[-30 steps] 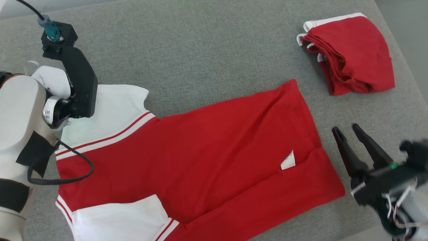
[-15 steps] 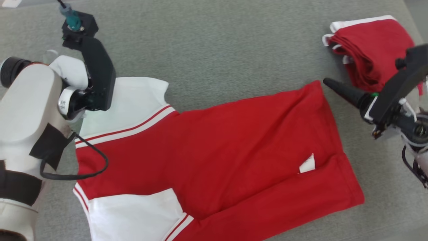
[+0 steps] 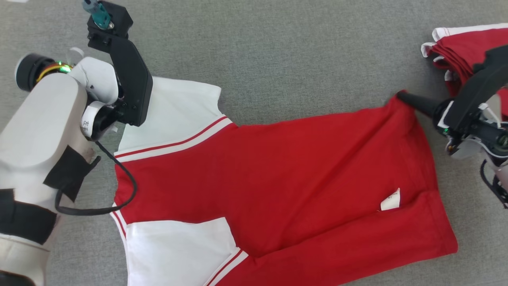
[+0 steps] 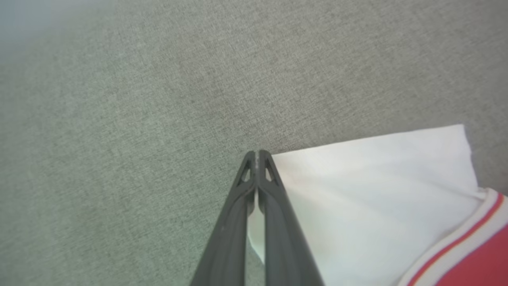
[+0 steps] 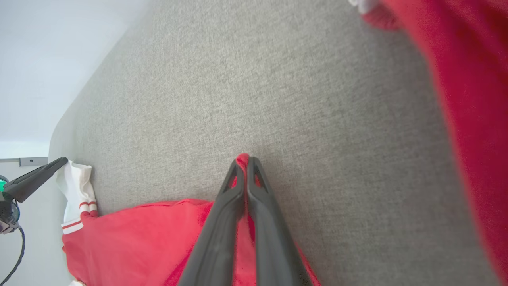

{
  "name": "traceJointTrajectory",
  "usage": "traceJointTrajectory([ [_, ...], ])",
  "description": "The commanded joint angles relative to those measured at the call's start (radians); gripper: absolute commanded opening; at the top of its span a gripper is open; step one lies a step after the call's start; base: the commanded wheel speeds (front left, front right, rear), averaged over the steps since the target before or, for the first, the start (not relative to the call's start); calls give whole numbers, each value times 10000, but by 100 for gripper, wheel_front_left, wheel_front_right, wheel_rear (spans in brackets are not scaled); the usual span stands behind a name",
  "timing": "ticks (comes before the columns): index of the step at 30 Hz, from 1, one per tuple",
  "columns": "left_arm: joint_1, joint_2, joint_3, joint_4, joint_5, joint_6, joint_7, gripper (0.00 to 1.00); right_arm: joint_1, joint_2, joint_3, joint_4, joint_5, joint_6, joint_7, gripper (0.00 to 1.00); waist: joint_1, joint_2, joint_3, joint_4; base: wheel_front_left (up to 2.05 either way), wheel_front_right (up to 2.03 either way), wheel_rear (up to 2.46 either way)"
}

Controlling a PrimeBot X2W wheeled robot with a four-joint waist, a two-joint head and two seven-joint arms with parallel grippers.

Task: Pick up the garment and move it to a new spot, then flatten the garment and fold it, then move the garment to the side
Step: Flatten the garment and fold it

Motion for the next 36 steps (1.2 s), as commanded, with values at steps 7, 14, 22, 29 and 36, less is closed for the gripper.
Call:
traceJointTrajectory([
  [7,-343,600,-552,-453,-316,-19,-1498,0,27,-403,-166,-456,-301,-17,-1149,0,-1,-1,-145,194,0,0,0],
  [14,-923,927,-1061,-537,-489,-20,-3447,0,27,-753,-36,-1300,-892,-17,-2797,0,-1,-1,-280,367,0,0,0],
  [22,-493,1386,-1435,-1090,-1221,-21,-5143,0,598,-1256,377,-2022,-657,-17,-3935,0,-1,-1,-569,546,0,0,0],
  [29,1548,2548,-1187,-3431,-2311,49,-5942,0,1993,-1921,-31,-2729,860,-17,-4072,0,-1,-1,-937,829,0,0,0],
  [36,4263,3585,-725,-6586,-3483,1270,-5948,0,3169,-2426,-253,-3078,1179,-17,-4367,0,-1,-1,-1163,1033,0,0,0],
])
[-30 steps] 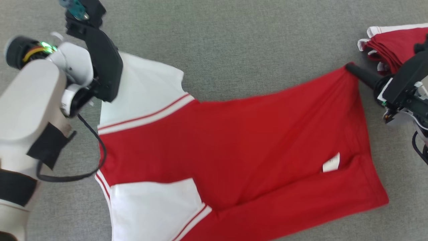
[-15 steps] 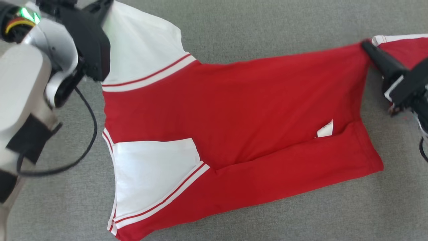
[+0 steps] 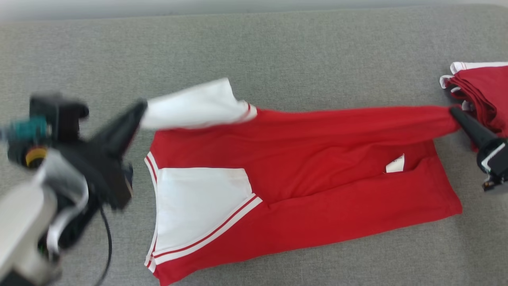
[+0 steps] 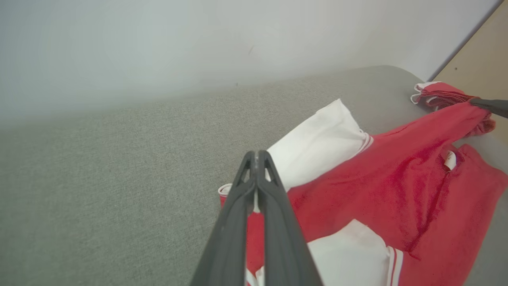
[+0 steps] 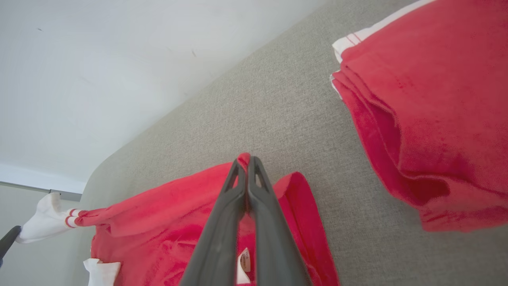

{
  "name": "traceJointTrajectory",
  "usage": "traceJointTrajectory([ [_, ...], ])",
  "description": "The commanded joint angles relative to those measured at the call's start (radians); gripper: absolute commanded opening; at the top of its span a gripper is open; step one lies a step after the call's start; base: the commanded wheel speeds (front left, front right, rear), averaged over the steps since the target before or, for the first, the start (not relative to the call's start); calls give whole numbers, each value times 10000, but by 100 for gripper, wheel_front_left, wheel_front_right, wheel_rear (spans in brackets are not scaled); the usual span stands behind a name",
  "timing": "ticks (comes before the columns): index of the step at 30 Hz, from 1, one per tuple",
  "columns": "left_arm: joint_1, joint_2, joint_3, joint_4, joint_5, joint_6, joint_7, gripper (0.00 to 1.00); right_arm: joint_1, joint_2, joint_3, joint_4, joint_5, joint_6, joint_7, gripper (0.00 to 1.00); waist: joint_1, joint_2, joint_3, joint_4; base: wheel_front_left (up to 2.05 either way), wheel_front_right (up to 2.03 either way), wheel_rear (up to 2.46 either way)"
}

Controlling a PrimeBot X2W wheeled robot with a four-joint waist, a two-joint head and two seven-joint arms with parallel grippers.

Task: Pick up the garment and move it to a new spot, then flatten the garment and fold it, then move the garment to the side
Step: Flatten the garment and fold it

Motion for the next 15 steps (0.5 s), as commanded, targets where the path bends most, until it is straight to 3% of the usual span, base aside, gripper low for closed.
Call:
traceJointTrajectory([
  [1,714,290,53,-654,-202,341,46,0,269,-105,-17,-17,22,-17,-100,0,1,0,-80,86,0,0,0],
  [10,3263,1148,352,-3452,-1026,1829,-259,0,769,-223,208,-238,-509,-17,-511,0,1,0,-92,216,0,0,0],
  [15,4229,1335,402,-4311,-1289,2281,-512,0,1021,-322,302,-348,-586,-17,-818,0,1,0,-37,312,0,0,0],
])
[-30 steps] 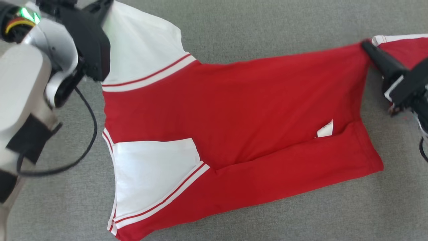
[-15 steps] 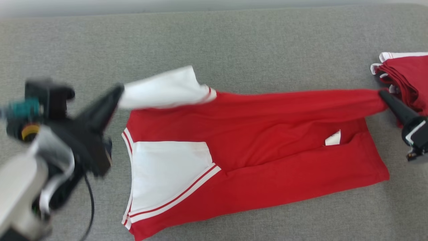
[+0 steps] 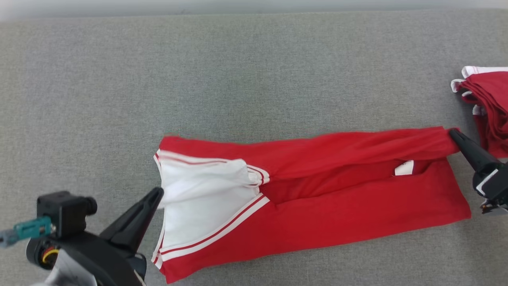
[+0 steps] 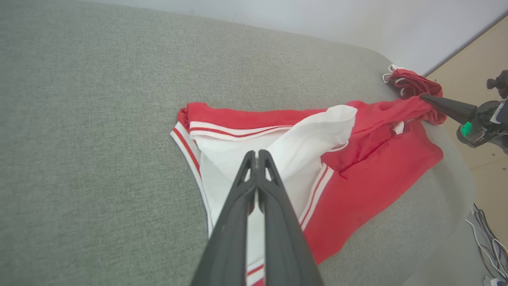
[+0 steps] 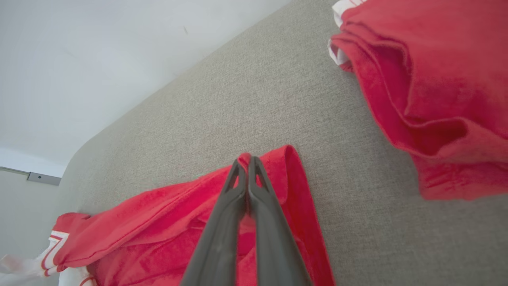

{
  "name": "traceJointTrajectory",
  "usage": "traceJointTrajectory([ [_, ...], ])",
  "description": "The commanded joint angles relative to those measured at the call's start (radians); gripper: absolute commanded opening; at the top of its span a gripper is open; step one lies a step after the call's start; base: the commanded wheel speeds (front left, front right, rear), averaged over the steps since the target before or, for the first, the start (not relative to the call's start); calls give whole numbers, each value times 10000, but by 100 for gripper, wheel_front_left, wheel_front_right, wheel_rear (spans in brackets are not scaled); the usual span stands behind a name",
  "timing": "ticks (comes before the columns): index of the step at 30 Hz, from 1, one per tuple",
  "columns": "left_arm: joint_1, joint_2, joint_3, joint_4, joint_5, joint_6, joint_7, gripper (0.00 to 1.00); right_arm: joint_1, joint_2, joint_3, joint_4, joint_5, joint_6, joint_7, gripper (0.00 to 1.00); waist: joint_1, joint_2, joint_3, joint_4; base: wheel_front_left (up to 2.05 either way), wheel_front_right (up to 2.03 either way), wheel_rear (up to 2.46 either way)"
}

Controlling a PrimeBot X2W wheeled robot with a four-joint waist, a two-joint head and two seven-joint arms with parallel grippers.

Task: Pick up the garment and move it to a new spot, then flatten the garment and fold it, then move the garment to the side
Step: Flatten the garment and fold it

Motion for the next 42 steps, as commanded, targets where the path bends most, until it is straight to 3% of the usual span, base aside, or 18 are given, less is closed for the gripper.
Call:
traceJointTrajectory([
  [1,170,80,62,-92,-11,70,-110,0,134,-95,-22,-31,1,-17,-98,0,1,0,17,29,0,0,0],
  [9,1172,114,69,-363,-367,387,-460,0,657,-258,22,50,88,-17,-552,0,1,0,17,41,0,0,0],
  [15,1438,-114,-240,513,-51,337,-720,0,720,-22,357,359,-225,-17,-775,0,1,0,64,-9,0,0,0],
  [16,1443,-221,-337,670,-32,287,-715,0,693,30,409,393,-261,-17,-816,2,1,0,60,-19,0,0,0],
  [17,1426,-355,-429,843,-12,245,-718,0,688,89,456,427,-246,-17,-844,16,1,0,45,-21,0,0,0],
  [18,1364,-495,-501,990,8,208,-742,10,698,146,499,450,-232,-17,-869,36,1,0,24,-21,0,0,0],
  [19,1292,-635,-566,1153,19,183,-760,35,722,190,543,477,-229,-17,-889,44,1,0,-14,-22,0,0,0],
  [20,1216,-749,-660,1322,100,133,-767,48,761,235,596,512,-238,-17,-927,51,1,0,-68,-31,0,0,0],
  [21,1146,-918,-693,1449,127,155,-836,77,787,254,640,546,-297,-17,-996,73,1,0,-120,-50,0,0,0],
  [22,1111,-1081,-736,1614,177,141,-909,100,800,298,670,589,-345,-17,-1142,78,1,0,-213,-70,0,0,0],
  [24,1112,-1322,-808,1842,251,142,-1074,100,899,407,695,577,-324,-17,-1412,100,1,0,-368,-92,0,0,0],
  [36,2054,-2584,-469,2418,880,1008,-3293,100,1981,297,777,322,-840,-17,-3152,100,1,0,-1671,-265,0,0,0],
  [42,2737,-3438,-151,2743,1998,1654,-3775,100,2931,665,564,376,-1643,-17,-3381,100,1,0,-2350,-169,0,0,0],
])
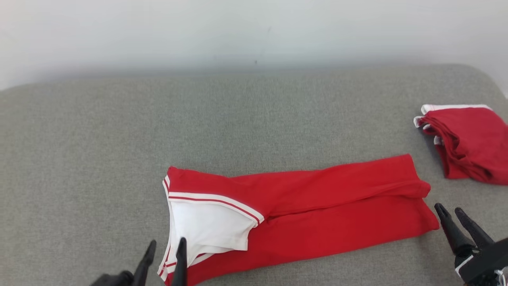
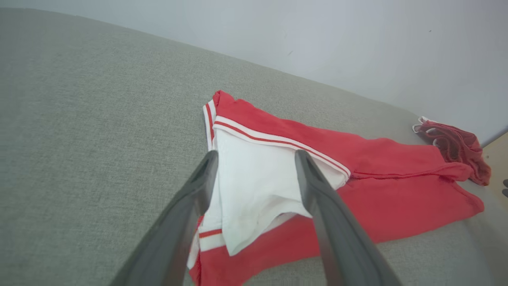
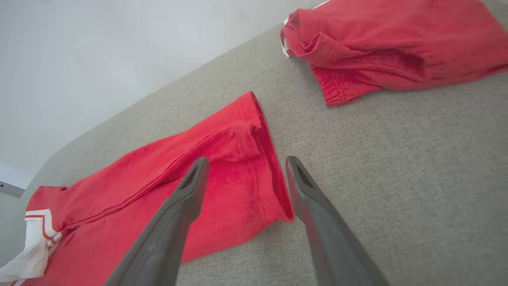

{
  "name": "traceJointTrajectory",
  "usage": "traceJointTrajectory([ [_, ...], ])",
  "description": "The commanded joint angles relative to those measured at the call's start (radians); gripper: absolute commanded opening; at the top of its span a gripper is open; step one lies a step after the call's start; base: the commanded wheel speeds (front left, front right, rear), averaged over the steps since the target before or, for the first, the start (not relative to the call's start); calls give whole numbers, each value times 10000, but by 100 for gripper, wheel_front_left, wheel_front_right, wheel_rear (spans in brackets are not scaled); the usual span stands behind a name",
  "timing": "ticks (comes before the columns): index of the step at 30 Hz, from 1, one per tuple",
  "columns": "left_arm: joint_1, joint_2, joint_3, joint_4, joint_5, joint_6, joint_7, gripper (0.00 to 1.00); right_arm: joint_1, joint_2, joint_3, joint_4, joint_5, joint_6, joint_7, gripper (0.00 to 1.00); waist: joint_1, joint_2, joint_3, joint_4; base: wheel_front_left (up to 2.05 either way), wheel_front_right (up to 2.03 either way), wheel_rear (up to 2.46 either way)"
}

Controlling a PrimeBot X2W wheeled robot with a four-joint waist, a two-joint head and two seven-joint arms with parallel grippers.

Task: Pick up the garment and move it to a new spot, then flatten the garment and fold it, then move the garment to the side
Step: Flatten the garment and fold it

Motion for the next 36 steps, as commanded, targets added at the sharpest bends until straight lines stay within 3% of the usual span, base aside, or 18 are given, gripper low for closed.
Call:
traceJointTrajectory([
  [1,288,-191,11,118,398,93,-74,100,210,189,-272,70,-260,-17,-43,100,2,1,-444,64,0,0,0],
  [4,573,-749,62,274,1346,225,-88,100,667,718,-919,283,-805,-17,-35,100,2,1,-621,171,0,0,0],
  [11,885,-1583,-598,861,2682,-98,-83,100,1164,1525,-2061,821,-1069,-17,-35,100,2,1,-776,749,0,0,0],
  [29,495,-1997,-772,1253,3700,-426,-86,100,-410,1828,-1855,4003,111,-17,1088,100,2,1,-289,1876,0,0,0],
  [33,493,-2055,-680,1229,3816,-445,-86,100,-332,2062,-1642,4227,321,-17,1464,85,2,1,-157,1909,0,0,0],
  [36,511,-2083,-634,1222,3852,-481,-86,100,-232,2145,-1519,4267,394,-19,1639,80,2,1,-104,1903,0,0,0],
])
